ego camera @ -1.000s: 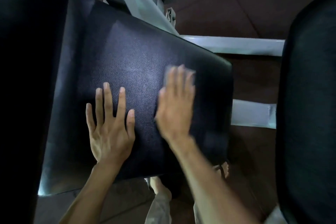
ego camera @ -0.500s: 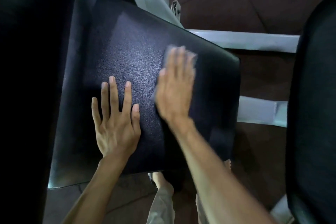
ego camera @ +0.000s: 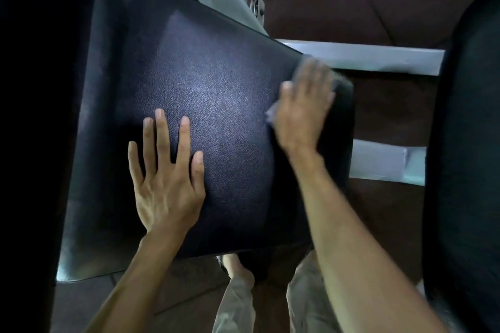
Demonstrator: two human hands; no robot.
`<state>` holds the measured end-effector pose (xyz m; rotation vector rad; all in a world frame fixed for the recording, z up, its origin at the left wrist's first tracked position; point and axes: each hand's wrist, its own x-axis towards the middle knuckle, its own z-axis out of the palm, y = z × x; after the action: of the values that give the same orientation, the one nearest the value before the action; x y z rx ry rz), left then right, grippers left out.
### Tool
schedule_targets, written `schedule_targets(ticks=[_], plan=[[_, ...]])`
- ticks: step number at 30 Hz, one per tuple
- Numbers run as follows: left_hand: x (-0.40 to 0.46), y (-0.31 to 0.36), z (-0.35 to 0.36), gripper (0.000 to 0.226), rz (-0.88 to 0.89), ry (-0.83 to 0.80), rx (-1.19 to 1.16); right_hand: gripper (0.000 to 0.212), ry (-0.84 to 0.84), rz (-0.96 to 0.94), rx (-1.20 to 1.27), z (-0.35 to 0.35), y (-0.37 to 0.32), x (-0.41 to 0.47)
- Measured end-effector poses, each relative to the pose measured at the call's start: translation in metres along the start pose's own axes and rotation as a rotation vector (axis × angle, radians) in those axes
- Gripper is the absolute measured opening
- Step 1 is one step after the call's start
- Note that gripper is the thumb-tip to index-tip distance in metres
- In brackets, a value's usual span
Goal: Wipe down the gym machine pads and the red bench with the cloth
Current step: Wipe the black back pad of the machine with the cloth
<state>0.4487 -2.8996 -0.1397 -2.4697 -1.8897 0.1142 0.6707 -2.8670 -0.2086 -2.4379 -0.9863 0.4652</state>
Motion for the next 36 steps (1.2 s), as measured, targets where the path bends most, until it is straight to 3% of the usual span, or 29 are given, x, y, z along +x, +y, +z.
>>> schedule_targets(ticks=[3,5,7,9,13,14,17,20,27,32,36], plan=[[-0.001,0.0,-0.001,0.058,0.0,0.001,-0.016,0.06,-0.156,-0.439,-0.039,-0.005,-0.008,-0.104],[0.0,0.0,-0.002,0.058,-0.003,0.009,-0.018,0.059,-0.265,-0.548,-0.06,-0.018,0.033,-0.172],[-0.001,0.001,-0.002,0.057,0.0,0.001,-0.017,0.058,-0.261,-0.427,-0.081,-0.032,0.084,-0.191],[-0.001,0.001,-0.002,0.057,-0.006,0.004,-0.018,0.058,-0.205,-0.216,-0.045,-0.035,0.106,-0.154],[-0.001,0.001,-0.001,0.057,0.001,0.014,-0.018,0.066,-0.047,0.05,0.021,-0.015,0.038,-0.023],[-0.001,0.0,-0.001,0.057,0.001,0.011,-0.018,0.068,-0.042,0.015,0.015,-0.007,0.01,-0.009],[-0.001,-0.001,-0.001,0.057,0.0,0.003,-0.025,0.06,-0.139,-0.37,-0.015,0.007,-0.043,-0.065],[-0.002,-0.002,0.001,0.057,0.011,0.007,-0.017,0.058,-0.276,-0.523,-0.004,-0.008,-0.016,-0.146],[-0.002,-0.003,0.001,0.057,0.027,0.015,0.012,0.06,-0.371,-0.514,0.097,-0.02,0.01,-0.157],[-0.013,0.01,-0.009,0.057,-0.049,0.036,-0.19,0.061,-0.255,-0.239,0.022,-0.021,0.059,-0.121],[-0.061,0.073,0.009,0.058,0.113,-0.041,-0.146,0.061,-0.204,-0.227,-0.106,-0.015,0.067,-0.116]])
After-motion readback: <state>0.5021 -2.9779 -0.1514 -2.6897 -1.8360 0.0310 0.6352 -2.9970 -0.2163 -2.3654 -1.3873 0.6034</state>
